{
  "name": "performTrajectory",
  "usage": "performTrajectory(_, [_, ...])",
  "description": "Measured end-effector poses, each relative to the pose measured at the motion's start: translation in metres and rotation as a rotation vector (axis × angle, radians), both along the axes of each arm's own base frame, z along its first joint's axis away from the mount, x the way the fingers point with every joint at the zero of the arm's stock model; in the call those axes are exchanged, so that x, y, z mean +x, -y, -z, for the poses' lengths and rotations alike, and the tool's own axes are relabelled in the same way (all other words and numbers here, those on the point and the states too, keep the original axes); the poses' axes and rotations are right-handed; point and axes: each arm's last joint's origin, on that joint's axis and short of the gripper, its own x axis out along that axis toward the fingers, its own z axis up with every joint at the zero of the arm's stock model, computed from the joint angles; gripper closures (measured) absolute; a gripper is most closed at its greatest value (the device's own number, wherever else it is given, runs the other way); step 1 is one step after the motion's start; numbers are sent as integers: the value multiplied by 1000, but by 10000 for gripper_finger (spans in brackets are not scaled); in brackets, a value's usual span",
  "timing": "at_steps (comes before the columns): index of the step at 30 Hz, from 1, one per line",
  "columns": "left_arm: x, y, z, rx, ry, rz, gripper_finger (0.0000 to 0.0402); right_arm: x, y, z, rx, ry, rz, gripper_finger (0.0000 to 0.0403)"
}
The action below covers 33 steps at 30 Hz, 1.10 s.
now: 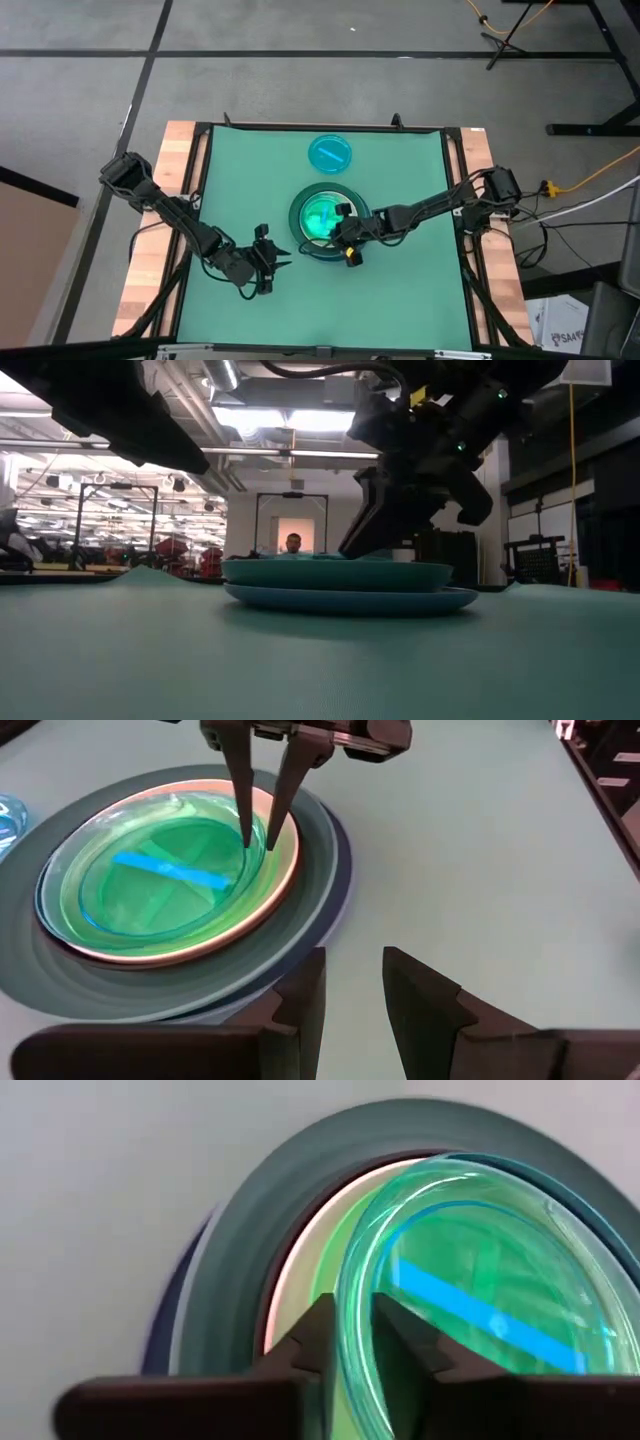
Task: Stack plastic plates
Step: Stack the bottom blue plate on top of the green plate, then stack the blue plate on top of the blue plate
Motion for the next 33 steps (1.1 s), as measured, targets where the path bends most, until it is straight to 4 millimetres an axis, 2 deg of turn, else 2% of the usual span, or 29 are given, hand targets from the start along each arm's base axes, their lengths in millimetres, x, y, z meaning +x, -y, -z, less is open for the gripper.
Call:
performTrajectory(4, [0, 0, 0, 0, 0, 0, 306, -1, 1, -6, 10, 16, 33, 307])
performTrajectory(8, [0, 0, 0, 3, -7, 9, 306, -11, -1, -24, 57, 18, 41, 273])
performTrajectory(12, [-1, 1, 1, -9, -30, 34, 306, -27, 2, -45, 87, -10, 42, 261])
performTrajectory(15, [-1, 0, 2, 2, -33, 35, 306, -34, 14, -62, 59, 16, 33, 261])
performTrajectory(19, [4, -8, 1, 50, -36, 20, 306, -36, 47, -73, 7, 53, 79, 261])
performTrajectory(25, [6, -21, 7, 180, -128, 59, 306, -40, 116, -73, 6, 49, 203, 261])
performTrajectory(30, [13, -39, 7, 252, -150, 1, 306, -53, 175, -74, 19, 79, 385, 261])
performTrajectory(33, [17, -49, 8, 262, -182, 12, 306, -62, 204, -75, 53, 123, 509, 261])
